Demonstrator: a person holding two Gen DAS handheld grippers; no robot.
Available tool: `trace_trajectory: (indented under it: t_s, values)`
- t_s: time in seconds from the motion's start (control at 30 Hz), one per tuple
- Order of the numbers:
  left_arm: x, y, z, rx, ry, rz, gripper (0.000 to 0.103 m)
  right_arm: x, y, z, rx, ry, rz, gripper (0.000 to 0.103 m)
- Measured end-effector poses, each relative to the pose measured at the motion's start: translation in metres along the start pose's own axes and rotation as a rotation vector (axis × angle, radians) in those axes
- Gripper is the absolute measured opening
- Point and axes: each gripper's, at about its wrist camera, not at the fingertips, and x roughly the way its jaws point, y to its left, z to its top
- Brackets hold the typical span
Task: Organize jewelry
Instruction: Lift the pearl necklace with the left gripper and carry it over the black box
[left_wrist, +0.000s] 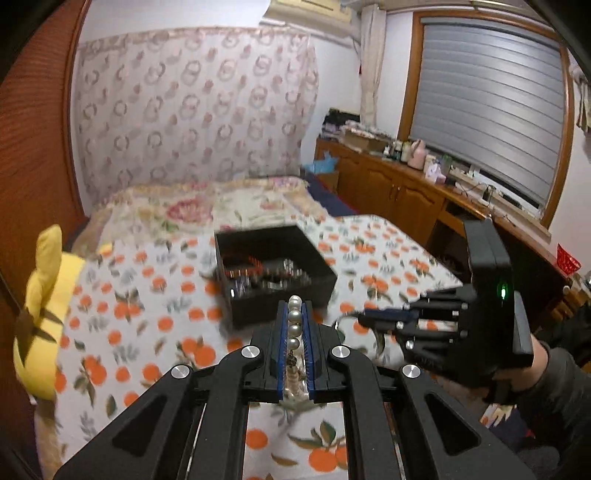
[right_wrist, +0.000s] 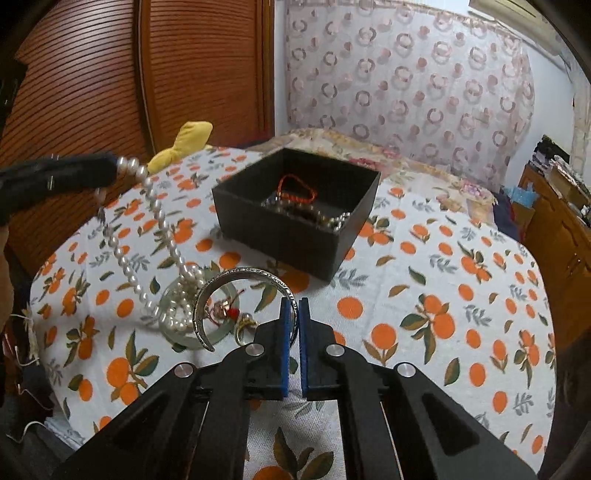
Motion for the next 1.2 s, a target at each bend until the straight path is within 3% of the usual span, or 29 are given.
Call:
trace_trajectory:
  t_s: [0.63,1.2]
  values:
    - [-0.019,0.003,0.086,0.029,-0.133,0.047,0.007,-0.021,-0.015,0.043,-0.001,-0.081,-0.012,0.005]
    - [-0.003,0.009,0.153,0.049,-0.183,0.082,0.007,0.018,-0.037,0.093,-0.001,-0.097,-0.011,0.005]
